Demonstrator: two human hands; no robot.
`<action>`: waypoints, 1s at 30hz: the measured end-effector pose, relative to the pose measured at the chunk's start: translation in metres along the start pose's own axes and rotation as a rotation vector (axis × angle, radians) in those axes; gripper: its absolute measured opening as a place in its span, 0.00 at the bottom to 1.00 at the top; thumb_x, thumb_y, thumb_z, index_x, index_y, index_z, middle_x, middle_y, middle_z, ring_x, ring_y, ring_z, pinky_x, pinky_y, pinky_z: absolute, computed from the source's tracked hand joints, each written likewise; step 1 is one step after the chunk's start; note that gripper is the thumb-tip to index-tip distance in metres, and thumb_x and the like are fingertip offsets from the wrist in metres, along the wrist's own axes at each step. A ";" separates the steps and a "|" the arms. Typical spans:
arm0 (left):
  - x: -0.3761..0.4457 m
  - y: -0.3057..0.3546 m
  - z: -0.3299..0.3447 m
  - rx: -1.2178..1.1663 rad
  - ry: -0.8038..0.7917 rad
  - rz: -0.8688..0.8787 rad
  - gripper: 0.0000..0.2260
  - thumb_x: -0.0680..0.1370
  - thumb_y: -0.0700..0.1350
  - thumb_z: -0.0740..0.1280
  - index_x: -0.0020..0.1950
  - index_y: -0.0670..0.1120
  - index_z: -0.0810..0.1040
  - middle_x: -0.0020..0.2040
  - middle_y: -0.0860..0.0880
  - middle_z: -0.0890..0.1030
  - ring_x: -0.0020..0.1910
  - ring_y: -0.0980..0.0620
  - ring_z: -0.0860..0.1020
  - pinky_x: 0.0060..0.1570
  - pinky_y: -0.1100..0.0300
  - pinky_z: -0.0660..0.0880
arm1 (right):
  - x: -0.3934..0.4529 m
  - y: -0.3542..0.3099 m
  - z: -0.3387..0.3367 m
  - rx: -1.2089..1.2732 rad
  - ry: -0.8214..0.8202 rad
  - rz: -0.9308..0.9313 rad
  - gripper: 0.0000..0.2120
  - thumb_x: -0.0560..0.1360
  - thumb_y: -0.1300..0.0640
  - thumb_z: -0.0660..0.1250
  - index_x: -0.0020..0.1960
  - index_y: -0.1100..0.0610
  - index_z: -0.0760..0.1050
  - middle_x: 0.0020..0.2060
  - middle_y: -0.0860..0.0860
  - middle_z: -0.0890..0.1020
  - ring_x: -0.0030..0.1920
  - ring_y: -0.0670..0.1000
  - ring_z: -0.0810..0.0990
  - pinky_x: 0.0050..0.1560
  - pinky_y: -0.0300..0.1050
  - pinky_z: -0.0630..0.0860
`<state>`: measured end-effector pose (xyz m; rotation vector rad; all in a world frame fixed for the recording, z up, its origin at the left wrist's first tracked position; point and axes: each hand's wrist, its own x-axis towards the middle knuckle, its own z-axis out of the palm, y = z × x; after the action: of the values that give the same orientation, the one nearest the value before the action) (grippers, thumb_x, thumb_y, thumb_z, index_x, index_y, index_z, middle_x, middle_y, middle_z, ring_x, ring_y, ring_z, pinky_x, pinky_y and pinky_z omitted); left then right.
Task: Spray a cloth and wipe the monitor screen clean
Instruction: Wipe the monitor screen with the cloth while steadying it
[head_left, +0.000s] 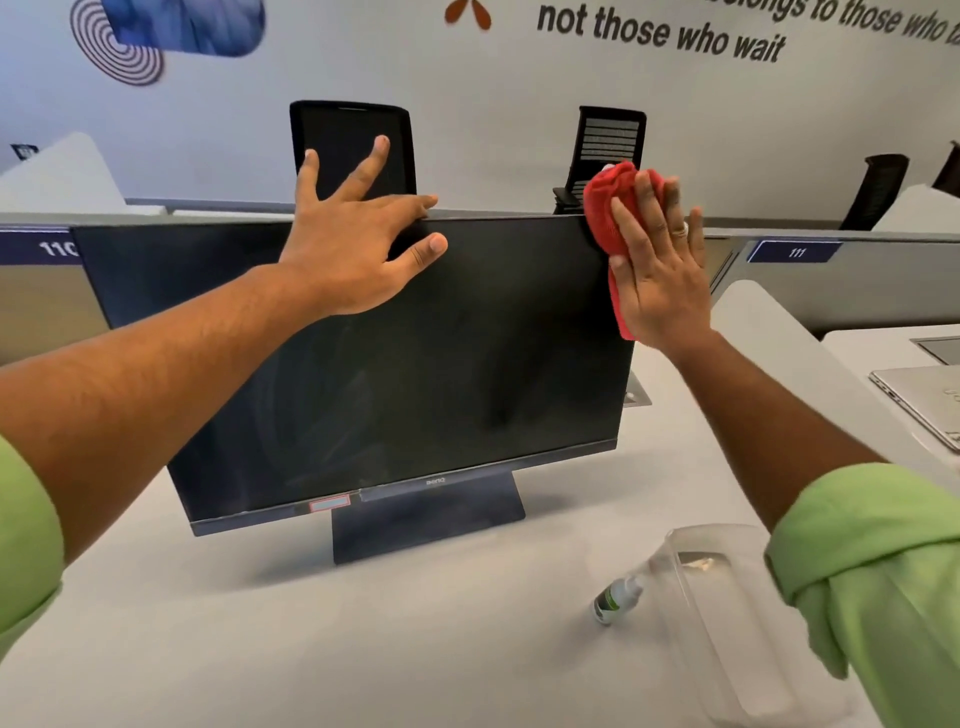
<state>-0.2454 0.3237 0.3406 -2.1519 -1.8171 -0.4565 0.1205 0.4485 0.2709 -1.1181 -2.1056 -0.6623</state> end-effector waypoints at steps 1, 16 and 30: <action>0.000 0.000 0.000 0.000 0.000 0.004 0.34 0.80 0.71 0.42 0.79 0.57 0.66 0.76 0.56 0.72 0.83 0.55 0.41 0.76 0.30 0.38 | -0.004 -0.011 0.006 0.046 0.022 0.082 0.27 0.90 0.47 0.51 0.87 0.44 0.51 0.87 0.54 0.54 0.87 0.62 0.49 0.85 0.65 0.48; 0.000 0.003 0.001 0.000 0.023 0.004 0.33 0.81 0.69 0.43 0.77 0.55 0.69 0.75 0.55 0.74 0.83 0.54 0.44 0.77 0.31 0.40 | -0.146 -0.212 0.050 0.531 0.000 1.195 0.28 0.89 0.57 0.56 0.87 0.56 0.52 0.87 0.58 0.49 0.87 0.63 0.47 0.85 0.62 0.52; -0.002 0.006 0.000 0.009 0.013 -0.005 0.33 0.81 0.68 0.42 0.76 0.53 0.70 0.75 0.53 0.74 0.83 0.54 0.46 0.78 0.33 0.40 | -0.201 -0.347 0.033 0.664 -0.134 1.136 0.30 0.85 0.63 0.66 0.85 0.51 0.63 0.83 0.50 0.64 0.80 0.55 0.69 0.73 0.45 0.74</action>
<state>-0.2397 0.3205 0.3396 -2.1344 -1.8144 -0.4617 -0.1011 0.1905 0.0560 -1.6537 -1.2427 0.6055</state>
